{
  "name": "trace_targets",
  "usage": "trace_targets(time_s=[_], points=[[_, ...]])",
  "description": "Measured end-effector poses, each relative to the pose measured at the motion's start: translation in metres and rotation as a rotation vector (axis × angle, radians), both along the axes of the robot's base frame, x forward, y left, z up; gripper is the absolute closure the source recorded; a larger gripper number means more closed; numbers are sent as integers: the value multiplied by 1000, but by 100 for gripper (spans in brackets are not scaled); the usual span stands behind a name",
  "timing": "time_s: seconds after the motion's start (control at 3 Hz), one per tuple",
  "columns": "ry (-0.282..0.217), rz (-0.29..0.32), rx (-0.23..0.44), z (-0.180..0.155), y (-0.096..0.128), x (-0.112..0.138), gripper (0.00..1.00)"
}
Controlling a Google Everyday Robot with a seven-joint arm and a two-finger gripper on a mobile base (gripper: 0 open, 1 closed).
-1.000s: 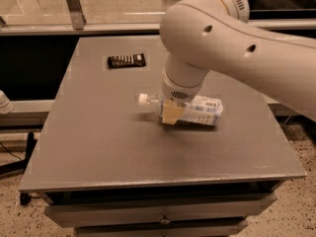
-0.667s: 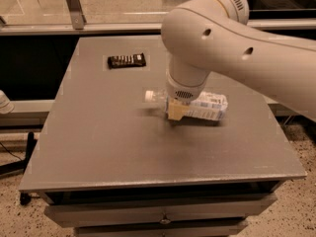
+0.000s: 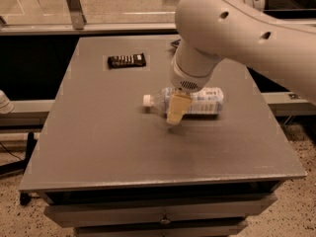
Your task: Knock blue plastic bottle over
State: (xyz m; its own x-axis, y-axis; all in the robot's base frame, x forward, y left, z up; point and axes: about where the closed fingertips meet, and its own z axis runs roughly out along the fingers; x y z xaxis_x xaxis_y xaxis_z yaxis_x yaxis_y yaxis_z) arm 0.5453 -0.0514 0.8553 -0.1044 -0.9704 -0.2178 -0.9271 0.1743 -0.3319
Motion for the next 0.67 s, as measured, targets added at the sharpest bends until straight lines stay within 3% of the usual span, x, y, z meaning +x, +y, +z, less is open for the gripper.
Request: trace_targets(time_s=[0.33,0.67], points=[[11,6,86,12,10,0,0],[33,-2,209,25,5,-4,0]])
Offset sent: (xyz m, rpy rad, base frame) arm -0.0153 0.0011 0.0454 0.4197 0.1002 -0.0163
